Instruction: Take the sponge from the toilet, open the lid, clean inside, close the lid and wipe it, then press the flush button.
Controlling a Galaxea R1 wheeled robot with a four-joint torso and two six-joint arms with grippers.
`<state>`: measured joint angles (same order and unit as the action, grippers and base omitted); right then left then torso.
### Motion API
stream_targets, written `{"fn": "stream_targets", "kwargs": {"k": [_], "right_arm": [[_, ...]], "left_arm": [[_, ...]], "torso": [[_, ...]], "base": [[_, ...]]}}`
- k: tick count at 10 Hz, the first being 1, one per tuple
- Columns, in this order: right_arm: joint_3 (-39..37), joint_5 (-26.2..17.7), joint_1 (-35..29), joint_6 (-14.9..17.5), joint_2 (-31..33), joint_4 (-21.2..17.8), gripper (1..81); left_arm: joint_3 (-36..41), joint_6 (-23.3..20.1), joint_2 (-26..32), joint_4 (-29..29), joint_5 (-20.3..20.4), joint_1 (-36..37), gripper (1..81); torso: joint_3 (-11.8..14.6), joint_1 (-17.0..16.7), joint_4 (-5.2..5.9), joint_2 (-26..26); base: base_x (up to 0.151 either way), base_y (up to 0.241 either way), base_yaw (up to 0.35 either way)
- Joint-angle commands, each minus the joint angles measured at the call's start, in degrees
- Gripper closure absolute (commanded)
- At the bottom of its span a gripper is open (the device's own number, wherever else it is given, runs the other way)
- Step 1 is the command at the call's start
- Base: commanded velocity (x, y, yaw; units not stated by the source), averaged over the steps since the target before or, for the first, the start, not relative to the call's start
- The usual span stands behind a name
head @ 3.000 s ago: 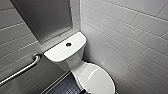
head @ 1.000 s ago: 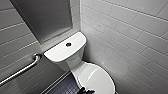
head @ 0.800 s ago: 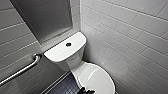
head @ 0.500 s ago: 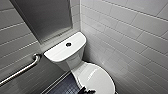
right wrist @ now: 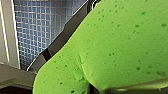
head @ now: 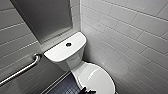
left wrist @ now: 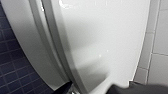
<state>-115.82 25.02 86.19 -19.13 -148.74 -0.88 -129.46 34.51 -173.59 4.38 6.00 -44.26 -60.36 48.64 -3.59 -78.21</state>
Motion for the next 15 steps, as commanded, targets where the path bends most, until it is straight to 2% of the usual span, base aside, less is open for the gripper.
{"fn": "stream_targets", "kwargs": {"k": [1,5,9,15], "right_arm": [[0.7,-3.7,1.1,-0.1,1.7,0.4,81.1],[0.7,-3.7,1.1,-0.2,1.8,0.4,81.1],[0.4,-3.7,1.3,-0.2,1.8,0.4,81.1],[0.0,-3.8,0.8,-0.2,1.1,0.4,81.1]], "left_arm": [[-2.7,-0.9,-4.0,-0.7,-1.5,4.7,1.0],[-4.7,-1.0,-5.1,-2.0,-1.1,4.7,1.0],[-3.4,-0.9,-3.6,-3.0,0.1,6.4,1.0],[-1.0,2.0,-2.0,-2.5,2.2,9.1,1.0]], "torso": [[0.0,0.0,0.0,0.0],[0.0,0.0,0.0,0.0],[0.0,0.0,0.0,0.0],[0.0,0.0,0.0,0.0]], "base": [[0.0,0.0,0.0],[0.0,0.0,0.0],[0.0,0.0,0.0],[0.0,0.0,0.0]]}}
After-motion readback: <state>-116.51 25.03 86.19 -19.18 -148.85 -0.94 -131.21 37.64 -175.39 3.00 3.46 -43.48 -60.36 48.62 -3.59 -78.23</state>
